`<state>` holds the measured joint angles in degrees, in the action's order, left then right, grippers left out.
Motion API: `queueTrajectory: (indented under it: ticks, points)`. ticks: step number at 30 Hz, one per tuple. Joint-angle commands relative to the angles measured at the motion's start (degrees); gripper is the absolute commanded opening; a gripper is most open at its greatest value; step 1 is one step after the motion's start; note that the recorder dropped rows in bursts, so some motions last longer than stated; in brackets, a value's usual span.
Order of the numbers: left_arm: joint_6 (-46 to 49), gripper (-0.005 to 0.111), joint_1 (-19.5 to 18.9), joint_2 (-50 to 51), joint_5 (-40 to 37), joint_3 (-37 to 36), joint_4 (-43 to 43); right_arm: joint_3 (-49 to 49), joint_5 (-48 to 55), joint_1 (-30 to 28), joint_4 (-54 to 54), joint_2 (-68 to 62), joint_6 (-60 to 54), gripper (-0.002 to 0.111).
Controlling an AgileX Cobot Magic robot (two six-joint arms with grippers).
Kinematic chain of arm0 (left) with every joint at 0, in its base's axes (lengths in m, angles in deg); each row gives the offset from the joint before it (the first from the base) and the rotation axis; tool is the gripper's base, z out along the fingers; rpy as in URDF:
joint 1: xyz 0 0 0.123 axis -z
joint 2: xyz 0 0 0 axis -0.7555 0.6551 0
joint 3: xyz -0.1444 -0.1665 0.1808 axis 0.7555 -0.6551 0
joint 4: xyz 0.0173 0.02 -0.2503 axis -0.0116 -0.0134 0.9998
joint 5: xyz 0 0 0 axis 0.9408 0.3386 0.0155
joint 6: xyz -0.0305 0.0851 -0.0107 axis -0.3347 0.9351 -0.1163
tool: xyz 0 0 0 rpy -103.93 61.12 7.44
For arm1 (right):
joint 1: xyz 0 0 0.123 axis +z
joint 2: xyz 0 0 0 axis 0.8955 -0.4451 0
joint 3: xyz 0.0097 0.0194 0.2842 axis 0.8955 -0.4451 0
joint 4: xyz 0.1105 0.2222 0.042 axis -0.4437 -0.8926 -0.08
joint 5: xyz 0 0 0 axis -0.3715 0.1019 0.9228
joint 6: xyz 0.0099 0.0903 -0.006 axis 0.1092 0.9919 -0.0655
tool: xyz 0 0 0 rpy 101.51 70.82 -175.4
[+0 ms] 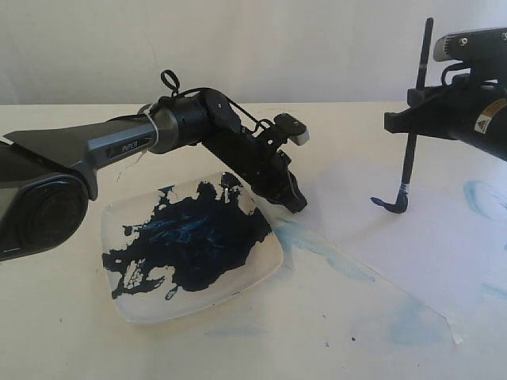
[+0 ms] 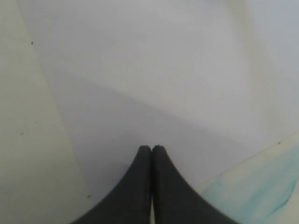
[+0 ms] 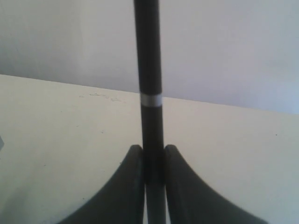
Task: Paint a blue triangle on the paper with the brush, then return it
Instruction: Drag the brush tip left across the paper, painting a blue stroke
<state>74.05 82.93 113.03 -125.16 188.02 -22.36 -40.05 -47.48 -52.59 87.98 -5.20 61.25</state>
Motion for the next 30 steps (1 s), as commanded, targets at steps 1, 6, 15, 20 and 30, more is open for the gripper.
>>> queueTrajectory:
  ticks: [1,6,15,20,30]
  points:
    - [-0.40,0.000,-0.06,-0.07,-0.90,0.17,0.14,0.07,2.01,-0.36,0.37,0.37,-0.82,0.000]
    - [-0.40,0.000,-0.06,-0.07,-0.90,0.17,0.14,0.07,2.00,-0.36,0.37,0.47,-0.82,0.000]
    - [-0.40,0.000,-0.06,-0.07,-1.02,0.17,0.14,0.07,3.03,-0.36,-0.05,3.10,-2.13,0.000]
    - [-0.40,0.000,-0.06,-0.07,-1.02,0.17,0.14,0.07,5.02,-0.76,-0.21,3.80,-2.13,0.000]
    - [-0.40,0.000,-0.06,-0.07,-1.25,0.17,0.14,0.07,8.11,-1.33,-0.20,5.44,-2.13,0.000]
